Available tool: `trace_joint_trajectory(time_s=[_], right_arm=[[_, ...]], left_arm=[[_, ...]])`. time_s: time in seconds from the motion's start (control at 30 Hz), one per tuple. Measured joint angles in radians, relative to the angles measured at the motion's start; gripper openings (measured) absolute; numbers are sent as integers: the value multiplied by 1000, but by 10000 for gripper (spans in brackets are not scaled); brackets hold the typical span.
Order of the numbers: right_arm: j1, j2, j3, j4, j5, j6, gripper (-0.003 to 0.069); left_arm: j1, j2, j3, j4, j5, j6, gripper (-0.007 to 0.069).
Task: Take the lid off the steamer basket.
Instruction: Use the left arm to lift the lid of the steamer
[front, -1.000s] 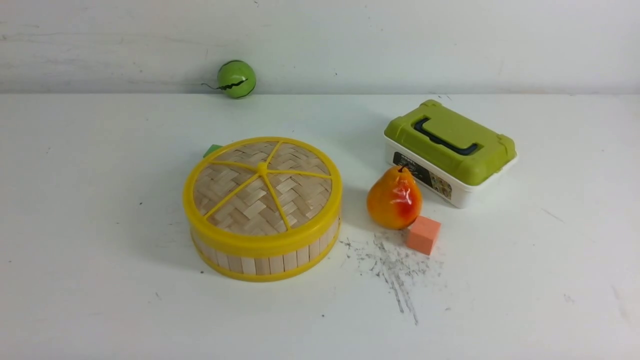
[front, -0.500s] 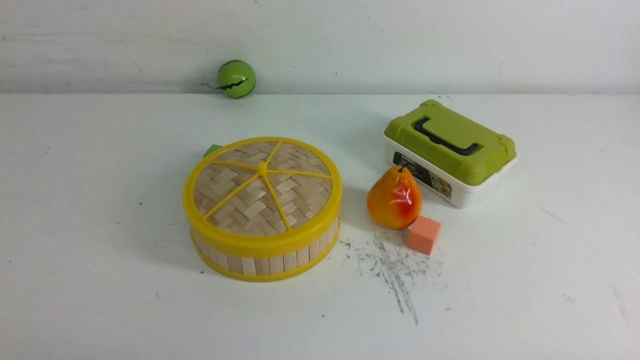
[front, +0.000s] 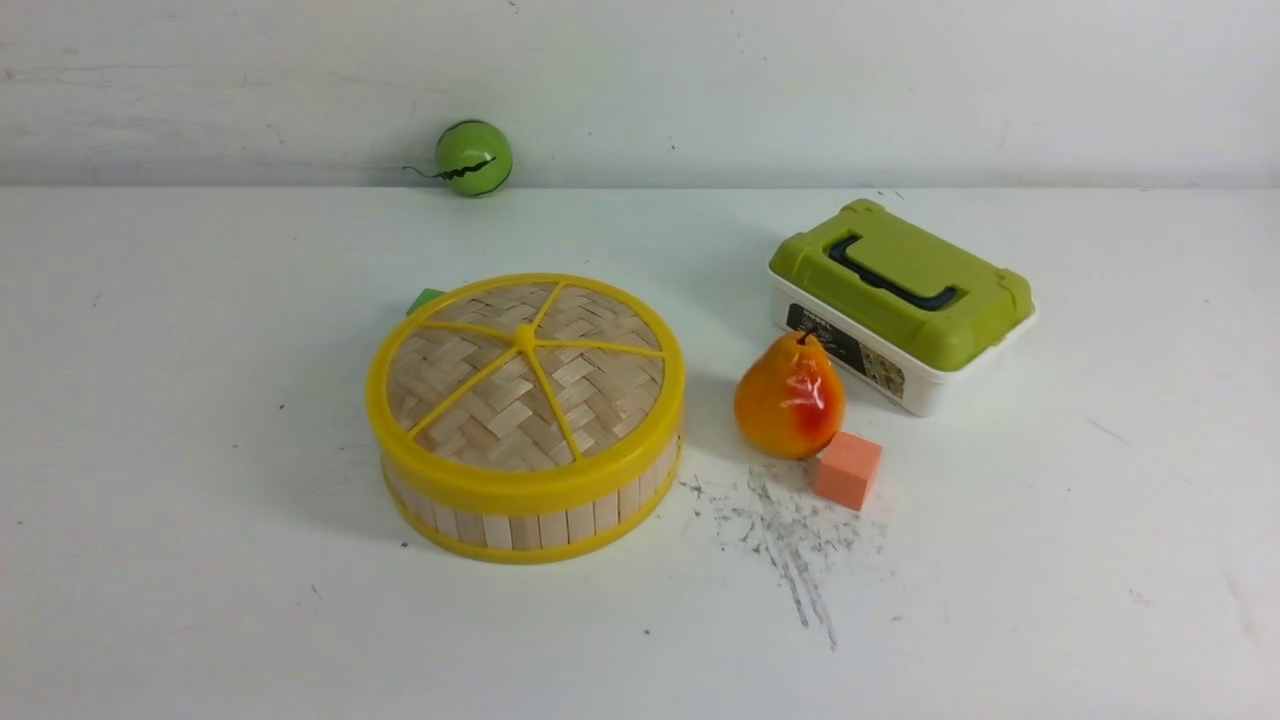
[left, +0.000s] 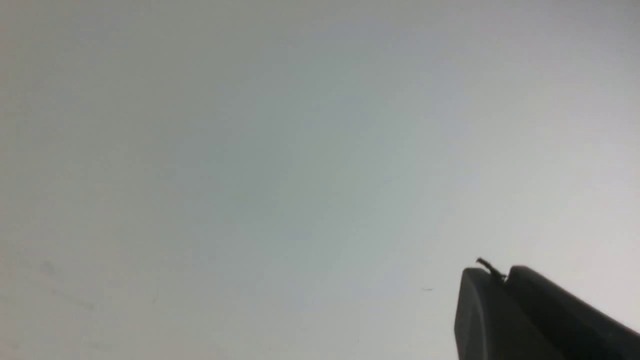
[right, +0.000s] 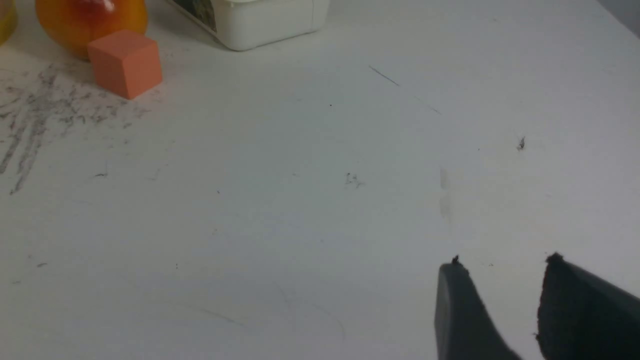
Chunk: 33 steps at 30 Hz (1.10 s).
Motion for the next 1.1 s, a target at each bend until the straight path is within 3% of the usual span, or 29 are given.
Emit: trace_joint_trajectory(time_s=[0.2, 0.37, 0.5, 0.67, 0.77, 0.83, 0.87, 1.0, 1.1], right_arm=[[0, 0, 0, 0, 0, 0, 239], [0, 0, 0, 0, 0, 0, 239], [0, 0, 0, 0, 0, 0, 239], [0, 0, 0, 0, 0, 0, 239], [0, 0, 0, 0, 0, 0, 239], [0, 0, 0, 0, 0, 0, 239], [0, 0, 0, 0, 0, 0, 239], [0, 0, 0, 0, 0, 0, 239], [0, 0, 0, 0, 0, 0, 239]], left_arm=[[0, 154, -314, 82, 298, -8, -13], [0, 475, -621, 101, 690, 5, -13], [0, 641, -679, 88, 756, -3, -13], [-5, 900, -710, -56, 782, -19, -13], [-55, 1065, -766, -212, 865, 78, -13], [-84, 1112, -791, -250, 883, 130, -13], [-133, 1177, -837, -309, 907, 216, -13], [-236, 1315, -943, -377, 976, 355, -13], [-285, 1427, -1049, -402, 1074, 393, -13]])
